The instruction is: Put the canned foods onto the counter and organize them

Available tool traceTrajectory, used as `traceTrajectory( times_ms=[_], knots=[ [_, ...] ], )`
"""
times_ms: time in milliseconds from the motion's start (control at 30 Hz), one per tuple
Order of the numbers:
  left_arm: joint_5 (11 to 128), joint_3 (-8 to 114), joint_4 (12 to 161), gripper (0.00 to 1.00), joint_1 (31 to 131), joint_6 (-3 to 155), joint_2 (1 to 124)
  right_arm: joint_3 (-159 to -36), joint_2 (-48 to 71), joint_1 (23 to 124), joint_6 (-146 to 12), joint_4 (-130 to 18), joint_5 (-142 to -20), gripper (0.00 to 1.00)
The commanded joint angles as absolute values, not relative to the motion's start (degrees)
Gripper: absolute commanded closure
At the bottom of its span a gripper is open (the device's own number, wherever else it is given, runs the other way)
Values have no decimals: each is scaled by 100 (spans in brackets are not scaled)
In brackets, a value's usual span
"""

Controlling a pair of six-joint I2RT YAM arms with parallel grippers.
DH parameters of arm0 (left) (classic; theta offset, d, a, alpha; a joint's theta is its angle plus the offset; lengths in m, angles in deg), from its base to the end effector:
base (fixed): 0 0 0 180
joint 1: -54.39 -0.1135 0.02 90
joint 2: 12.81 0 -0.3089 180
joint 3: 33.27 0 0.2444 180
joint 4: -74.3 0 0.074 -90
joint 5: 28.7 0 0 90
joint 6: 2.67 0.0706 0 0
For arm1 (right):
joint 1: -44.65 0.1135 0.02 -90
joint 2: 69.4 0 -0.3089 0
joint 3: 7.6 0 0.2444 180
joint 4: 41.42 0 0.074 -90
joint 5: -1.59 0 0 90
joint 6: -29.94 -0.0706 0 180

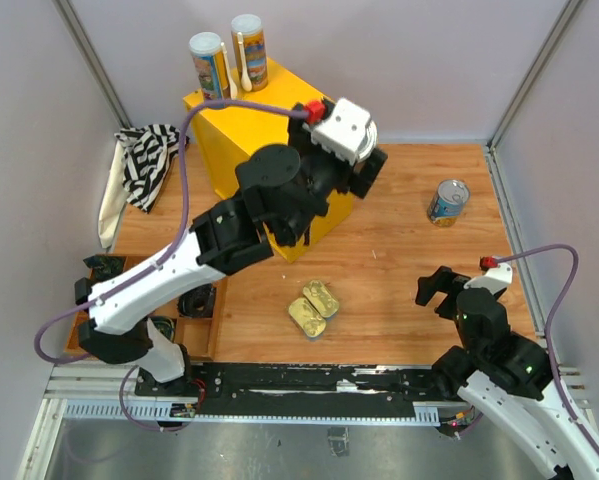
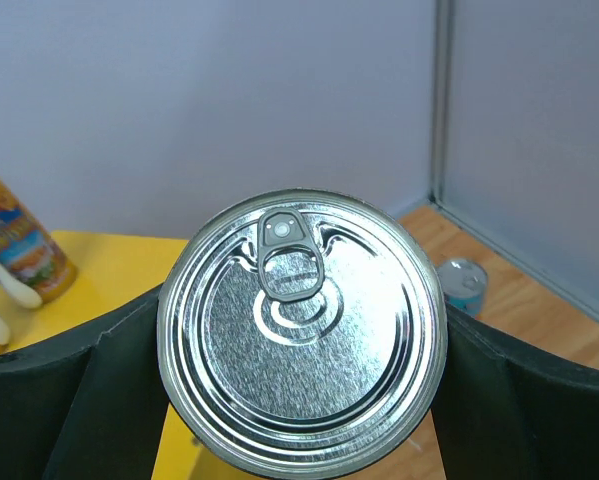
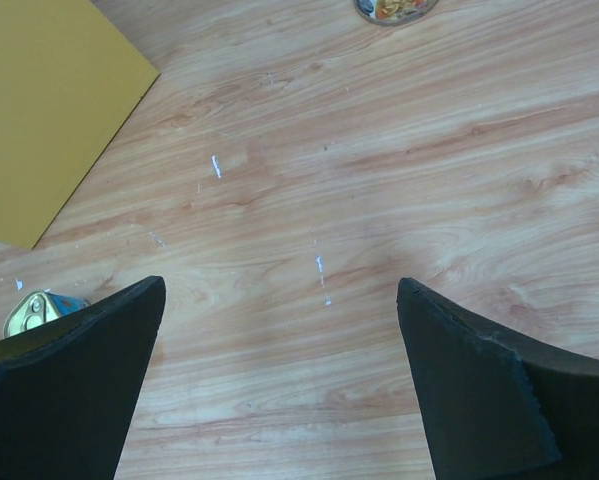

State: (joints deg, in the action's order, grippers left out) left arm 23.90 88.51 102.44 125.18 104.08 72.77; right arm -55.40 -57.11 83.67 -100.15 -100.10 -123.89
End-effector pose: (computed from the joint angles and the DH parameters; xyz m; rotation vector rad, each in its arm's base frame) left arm 0.1465 -0.2902 0.5841 0.5605 1.3549 -0.3028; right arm 0.0553 -0.0079 0.2695 0.4119 1.8651 0.3242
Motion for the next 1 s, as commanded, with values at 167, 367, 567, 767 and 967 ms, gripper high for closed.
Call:
traceTrajectory(
  times_ms=[167,367,567,767,967],
  knots=[
    [1397,11180,9849,100,11241,10665,8229,-5674,-5626,8437,-9974,-9925,-12198,0],
    [1272,11521,10082,100,10673,10362,8650,-5726,-5513,8437,-9952,-9822,-11955,0],
    [1705,11541,10656,100,10031,9486,8796,-5776,-5516,8435,-9883,-9847,-11858,0],
    [2105,11375,10945,100,9553,8919,8815,-5737,-5483,8435,-9821,-9784,-11843,0],
    [2554,11223,11016,100,9218,8585,8841,-5690,-5260,8437,-9770,-9516,-11741,0]
  ],
)
